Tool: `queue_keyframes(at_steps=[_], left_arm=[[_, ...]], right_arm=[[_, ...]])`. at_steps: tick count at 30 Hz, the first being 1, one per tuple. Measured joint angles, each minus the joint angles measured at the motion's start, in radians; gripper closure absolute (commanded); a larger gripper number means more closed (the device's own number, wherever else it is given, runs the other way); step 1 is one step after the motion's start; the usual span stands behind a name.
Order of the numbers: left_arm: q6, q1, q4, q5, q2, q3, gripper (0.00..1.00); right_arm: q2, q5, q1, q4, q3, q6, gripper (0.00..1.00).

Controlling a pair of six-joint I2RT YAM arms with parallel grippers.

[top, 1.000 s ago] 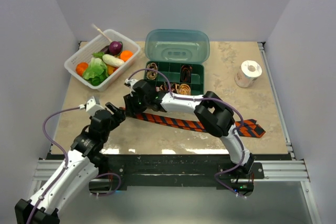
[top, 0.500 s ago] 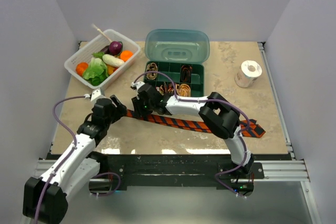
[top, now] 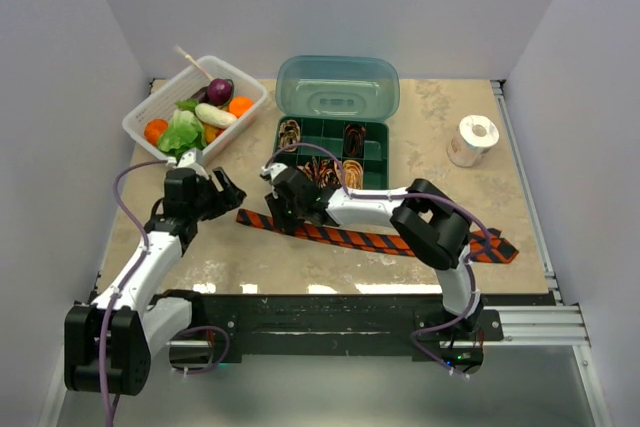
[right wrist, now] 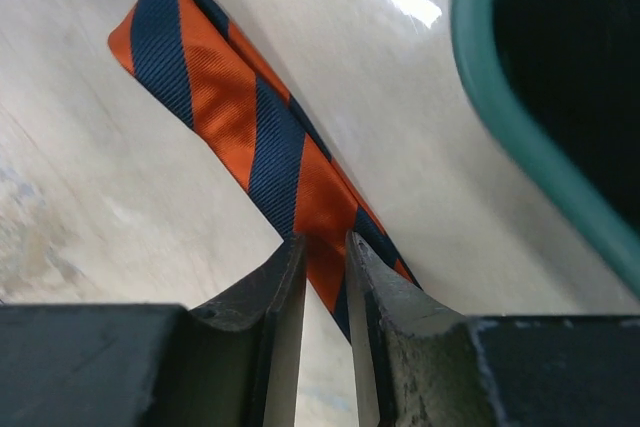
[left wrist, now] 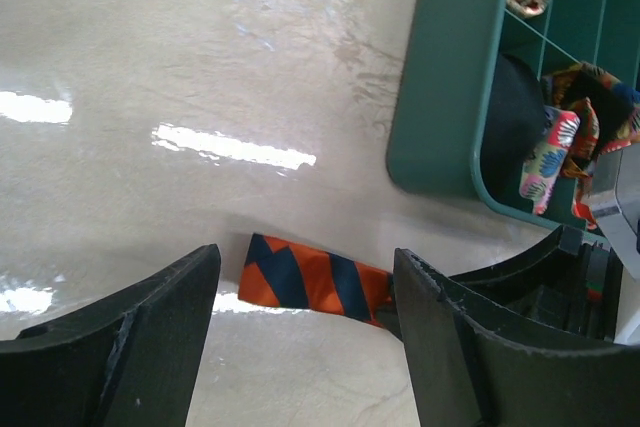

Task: Roll the ties
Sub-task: Roll the tie at the center of the board.

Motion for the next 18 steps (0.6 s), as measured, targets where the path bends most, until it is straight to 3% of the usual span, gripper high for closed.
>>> queue_keyframes(at_steps=[10,18], left_arm=[[-0.012,0.002,0.106,0.162,-0.028,-0.14,0.28],[-0.055,0.002,0.176,0.226,-0.047,-0.234,0.33]], right_arm=[[-0.153,0.023,0.0,-0.114,-0.152,-0.096,0.72],[-0.249,0.016,0.0,-0.137,-0.159,-0.113,0.7]])
